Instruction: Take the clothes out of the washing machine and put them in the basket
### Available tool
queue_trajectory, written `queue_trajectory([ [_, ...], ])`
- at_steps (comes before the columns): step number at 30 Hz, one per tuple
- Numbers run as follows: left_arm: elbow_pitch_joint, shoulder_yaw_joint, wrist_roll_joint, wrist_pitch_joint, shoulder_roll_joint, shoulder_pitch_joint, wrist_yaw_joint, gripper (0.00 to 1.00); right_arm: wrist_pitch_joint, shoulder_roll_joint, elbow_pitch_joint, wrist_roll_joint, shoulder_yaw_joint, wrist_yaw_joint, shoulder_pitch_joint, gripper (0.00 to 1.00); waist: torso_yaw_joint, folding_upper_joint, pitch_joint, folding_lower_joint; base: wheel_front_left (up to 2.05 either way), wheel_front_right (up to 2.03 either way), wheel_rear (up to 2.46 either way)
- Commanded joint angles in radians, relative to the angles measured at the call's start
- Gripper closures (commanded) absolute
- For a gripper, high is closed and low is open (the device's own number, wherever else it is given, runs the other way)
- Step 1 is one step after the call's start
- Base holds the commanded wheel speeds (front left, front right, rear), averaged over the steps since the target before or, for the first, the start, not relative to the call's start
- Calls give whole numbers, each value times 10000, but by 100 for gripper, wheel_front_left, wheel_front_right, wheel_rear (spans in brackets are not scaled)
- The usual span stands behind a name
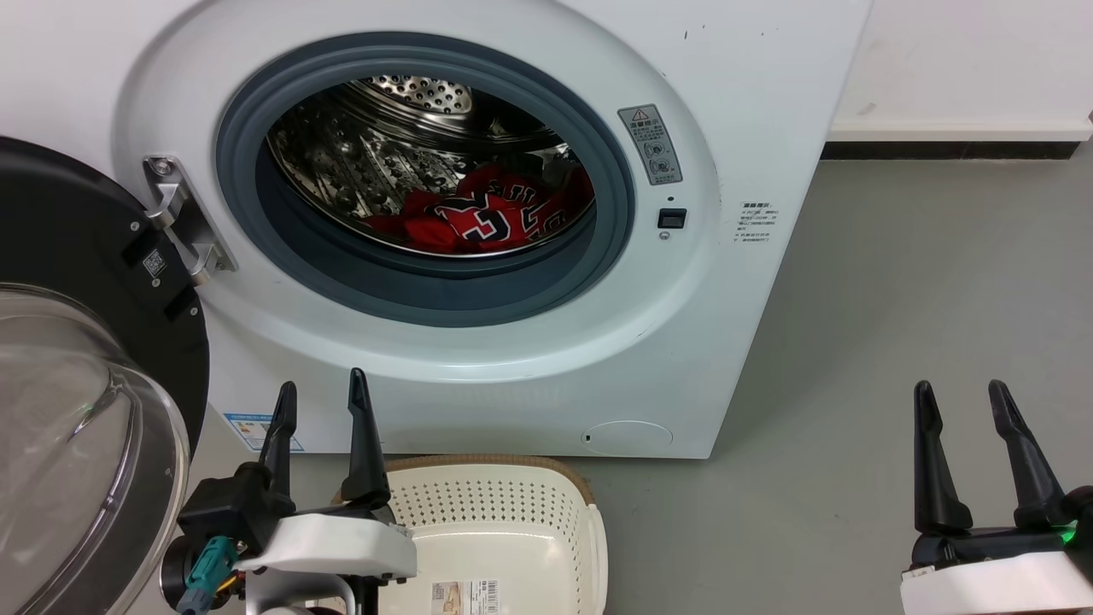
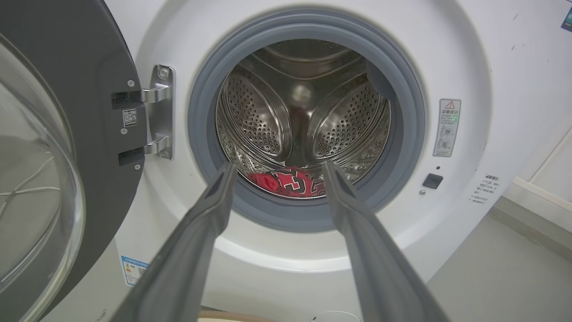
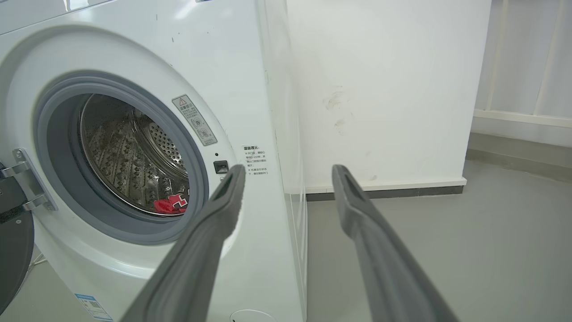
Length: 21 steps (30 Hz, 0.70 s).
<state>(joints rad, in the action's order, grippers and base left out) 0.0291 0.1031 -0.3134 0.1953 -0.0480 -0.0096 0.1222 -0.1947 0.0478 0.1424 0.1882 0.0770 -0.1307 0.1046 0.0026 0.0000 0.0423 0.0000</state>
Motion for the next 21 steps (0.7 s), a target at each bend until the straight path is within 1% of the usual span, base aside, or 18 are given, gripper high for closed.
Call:
queue_trajectory([
  [1,126,40,265,92,-28,24,30,0,-93,42,167,-318,-2,1,75,0,0,0,1,0,0,0,0],
  [12,134,82,1218,318,-29,167,168,0,-323,41,426,-1305,-12,1,267,0,11,0,-41,0,0,0,0],
  [21,128,60,1898,491,-31,324,39,0,-491,41,601,-2010,-5,1,414,0,24,0,-61,0,0,0,0],
])
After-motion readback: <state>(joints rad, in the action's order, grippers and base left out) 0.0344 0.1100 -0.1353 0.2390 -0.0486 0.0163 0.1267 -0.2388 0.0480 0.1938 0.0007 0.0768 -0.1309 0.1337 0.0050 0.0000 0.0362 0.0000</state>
